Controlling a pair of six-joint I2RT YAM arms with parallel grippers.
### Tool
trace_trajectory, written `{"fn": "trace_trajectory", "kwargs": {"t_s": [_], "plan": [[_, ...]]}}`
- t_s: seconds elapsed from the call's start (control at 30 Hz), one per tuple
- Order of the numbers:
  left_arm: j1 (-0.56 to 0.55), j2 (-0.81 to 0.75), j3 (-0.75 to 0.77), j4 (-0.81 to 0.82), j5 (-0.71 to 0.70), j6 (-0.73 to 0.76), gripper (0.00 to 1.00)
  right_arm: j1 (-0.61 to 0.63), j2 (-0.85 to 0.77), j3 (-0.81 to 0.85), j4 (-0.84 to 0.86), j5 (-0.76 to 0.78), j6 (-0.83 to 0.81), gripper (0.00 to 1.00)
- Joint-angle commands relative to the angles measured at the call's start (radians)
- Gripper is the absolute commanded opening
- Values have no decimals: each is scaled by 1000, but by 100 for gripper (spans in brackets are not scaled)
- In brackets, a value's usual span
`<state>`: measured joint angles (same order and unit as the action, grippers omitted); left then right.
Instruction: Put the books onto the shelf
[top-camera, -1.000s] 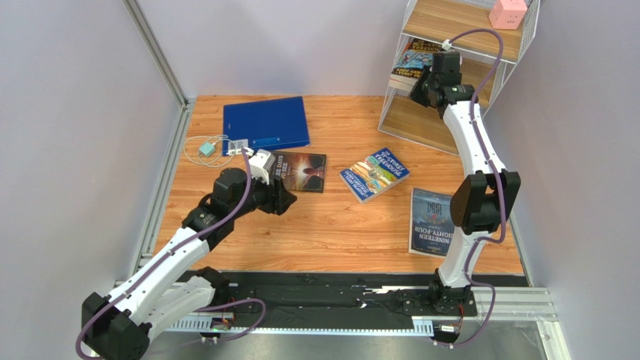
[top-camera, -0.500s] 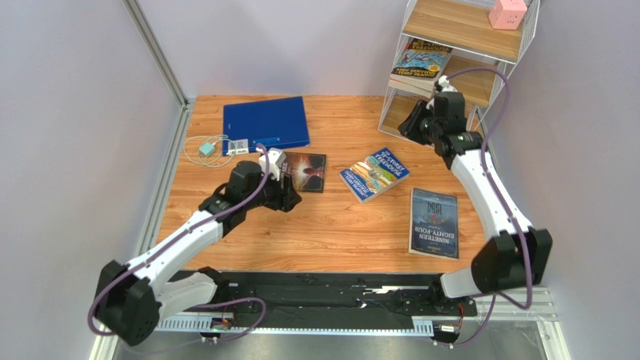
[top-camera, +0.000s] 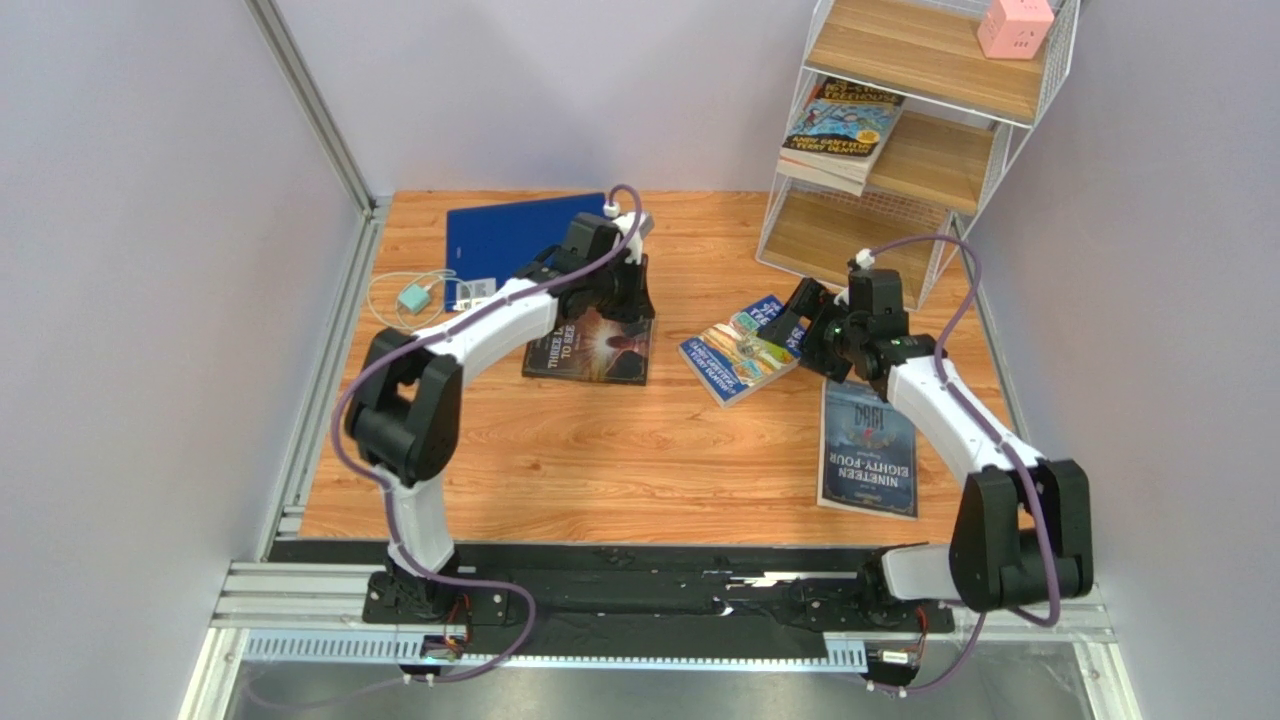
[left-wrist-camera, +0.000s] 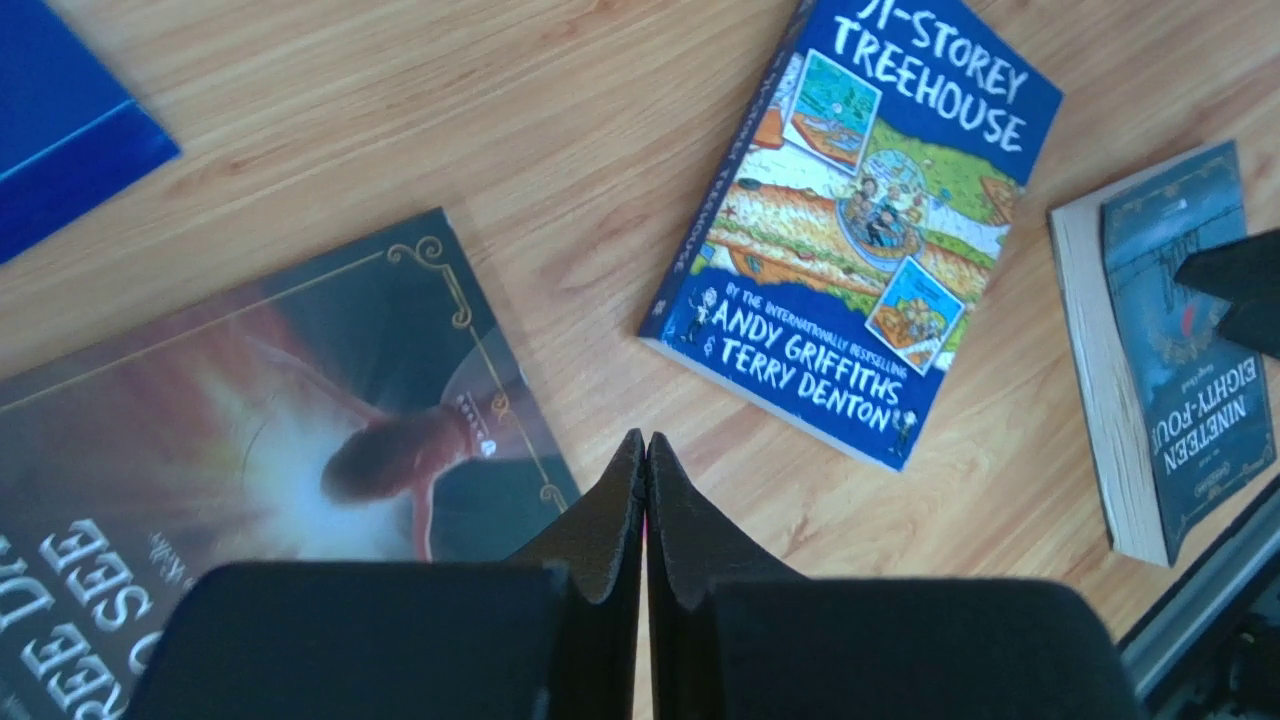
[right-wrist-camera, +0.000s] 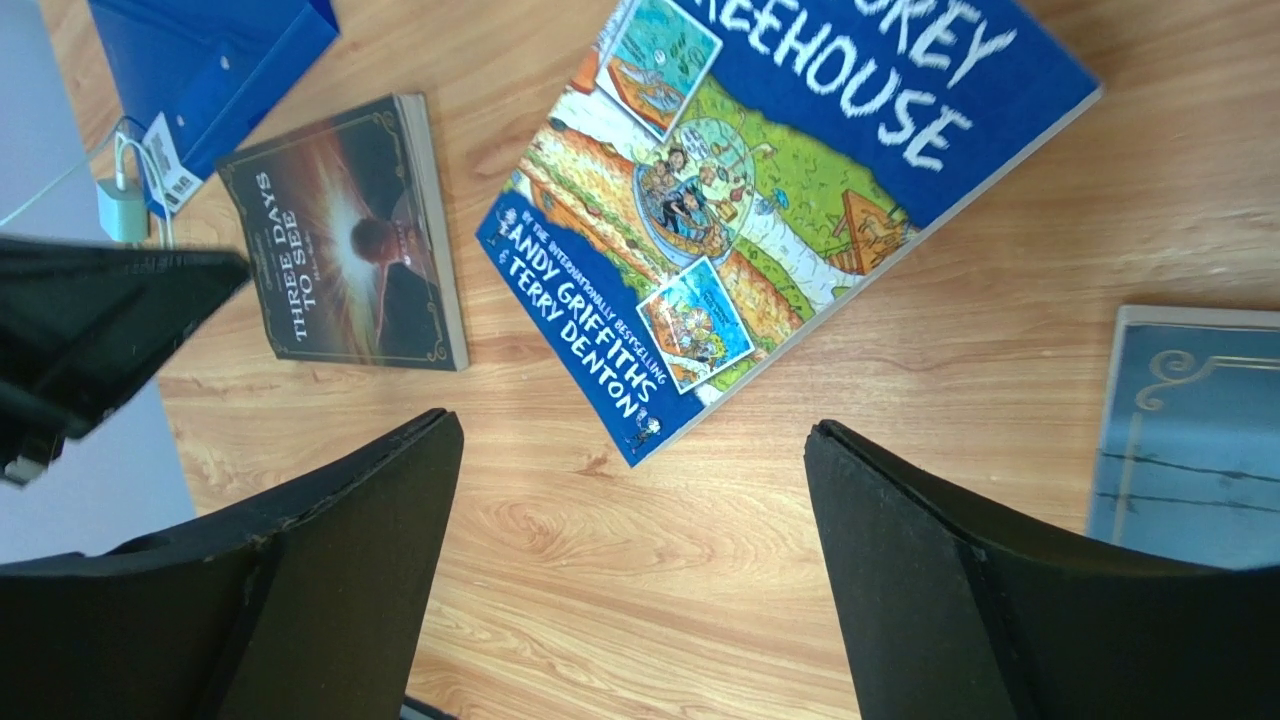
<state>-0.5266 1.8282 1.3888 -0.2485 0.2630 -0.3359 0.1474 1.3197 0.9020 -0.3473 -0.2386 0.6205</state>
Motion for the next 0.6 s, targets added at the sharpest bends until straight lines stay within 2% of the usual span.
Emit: {"fn": "trace_trajectory", "kwargs": {"t_s": [0.0, 0.17, 0.37, 0.57], "plan": [[2, 155, 192, -110, 47, 12, 0, -6, 105, -18, 159, -90, 94, 90], [2, 336, 415, -193, 80, 15, 0, -8, 242, -17, 220, -104, 133, 86], [-22, 495, 623, -316, 116, 26, 0, -9, 375, 8, 224, -84, 137, 87], [-49, 565, 688, -380, 172, 44, 0, -6, 405, 9, 292, -78, 147, 85]]}}
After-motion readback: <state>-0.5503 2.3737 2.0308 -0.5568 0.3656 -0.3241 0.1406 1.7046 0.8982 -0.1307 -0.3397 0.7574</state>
